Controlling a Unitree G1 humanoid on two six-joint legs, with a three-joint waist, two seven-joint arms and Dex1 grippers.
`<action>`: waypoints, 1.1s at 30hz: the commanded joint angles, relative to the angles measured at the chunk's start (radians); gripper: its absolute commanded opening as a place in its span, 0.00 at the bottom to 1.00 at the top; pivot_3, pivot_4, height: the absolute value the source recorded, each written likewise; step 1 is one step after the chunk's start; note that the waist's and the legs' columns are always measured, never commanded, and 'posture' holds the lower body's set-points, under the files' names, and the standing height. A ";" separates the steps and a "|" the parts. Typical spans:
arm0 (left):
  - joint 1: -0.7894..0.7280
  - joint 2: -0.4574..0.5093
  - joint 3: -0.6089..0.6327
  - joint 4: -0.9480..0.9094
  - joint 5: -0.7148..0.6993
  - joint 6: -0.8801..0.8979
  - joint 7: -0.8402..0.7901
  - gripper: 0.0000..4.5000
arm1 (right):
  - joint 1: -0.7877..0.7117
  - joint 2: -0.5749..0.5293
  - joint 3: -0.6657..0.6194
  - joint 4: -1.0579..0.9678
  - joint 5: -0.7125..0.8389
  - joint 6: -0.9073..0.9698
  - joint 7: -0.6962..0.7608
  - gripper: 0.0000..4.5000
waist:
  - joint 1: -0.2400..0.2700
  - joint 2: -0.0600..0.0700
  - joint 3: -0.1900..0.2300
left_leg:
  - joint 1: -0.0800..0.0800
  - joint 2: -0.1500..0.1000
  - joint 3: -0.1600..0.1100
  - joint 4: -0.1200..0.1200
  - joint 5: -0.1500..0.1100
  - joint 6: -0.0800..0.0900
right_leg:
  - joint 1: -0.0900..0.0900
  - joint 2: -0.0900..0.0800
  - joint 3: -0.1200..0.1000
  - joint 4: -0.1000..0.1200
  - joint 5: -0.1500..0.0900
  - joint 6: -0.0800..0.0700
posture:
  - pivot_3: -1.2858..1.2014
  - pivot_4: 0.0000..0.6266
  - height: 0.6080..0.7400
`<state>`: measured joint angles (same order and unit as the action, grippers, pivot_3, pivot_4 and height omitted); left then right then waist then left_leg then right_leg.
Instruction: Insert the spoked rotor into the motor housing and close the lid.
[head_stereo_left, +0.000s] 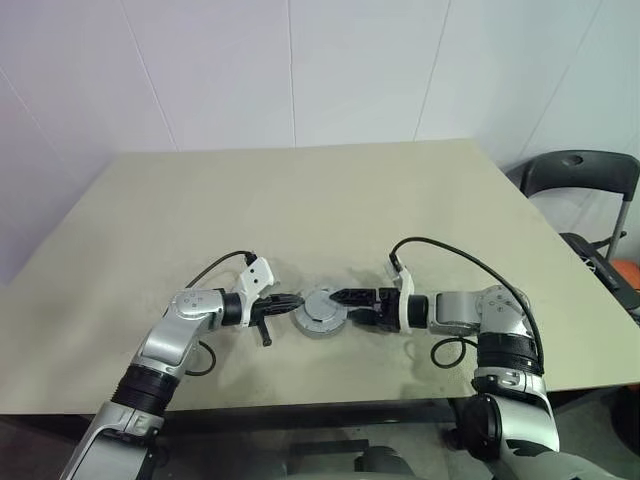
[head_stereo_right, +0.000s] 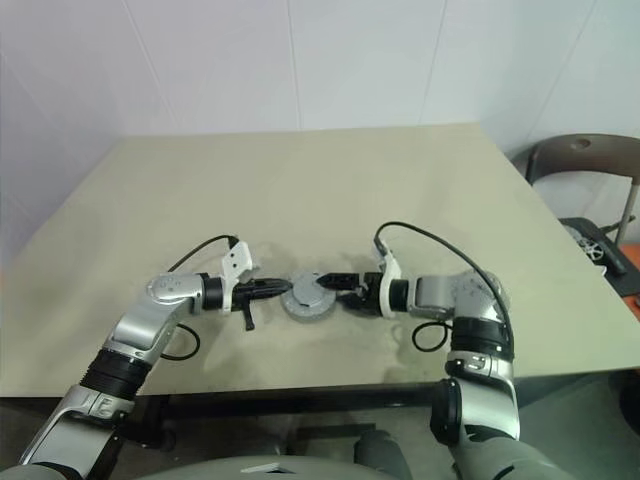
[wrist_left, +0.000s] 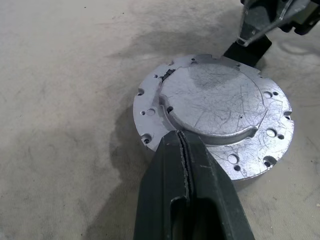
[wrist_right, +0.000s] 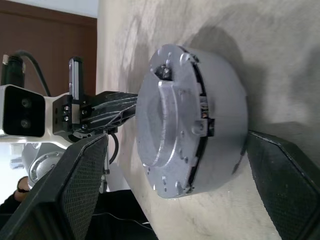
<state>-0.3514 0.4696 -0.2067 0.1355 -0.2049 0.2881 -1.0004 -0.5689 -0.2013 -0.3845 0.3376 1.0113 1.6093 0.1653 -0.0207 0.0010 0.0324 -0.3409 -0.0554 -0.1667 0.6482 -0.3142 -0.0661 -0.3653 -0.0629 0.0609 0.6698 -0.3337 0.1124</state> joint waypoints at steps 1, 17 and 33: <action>-0.002 0.004 -0.005 -0.011 0.006 -0.001 -0.004 0.00 | -0.008 0.024 -0.004 -0.020 0.081 0.005 -0.052 1.00 | 0.000 0.000 0.000 | 0.000 0.000 0.000 0.000 0.000 0.000 | 0.000 0.000 0.000 0.000 0.000 0.000 | 0.52 0.00 1.00; 0.000 0.003 0.008 -0.009 0.006 0.000 -0.004 0.00 | -0.016 0.064 -0.044 -0.002 0.173 0.005 -0.176 0.27 | -0.023 0.001 0.000 | 0.000 0.000 0.000 0.000 0.000 0.000 | 0.001 0.000 0.000 0.000 0.000 0.000 | 0.52 0.00 1.00; 0.015 -0.061 0.264 -0.103 -0.230 0.252 0.137 0.00 | -0.036 0.058 -0.055 0.001 0.270 0.005 -0.212 0.27 | -0.035 0.000 0.001 | -0.004 0.001 0.000 0.000 0.000 0.000 | -0.005 0.001 0.001 0.001 0.000 0.000 | 0.52 0.00 1.00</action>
<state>-0.3405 0.3945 0.0047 0.0691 -0.3900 0.5103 -0.8783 -0.5639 -0.1547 -0.4101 0.3558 1.2246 1.6097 -0.0581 -0.0558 0.0015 0.0331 -0.3460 -0.0549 -0.1671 0.6479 -0.3141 -0.0660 -0.3711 -0.0620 0.0623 0.6713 -0.3338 0.1124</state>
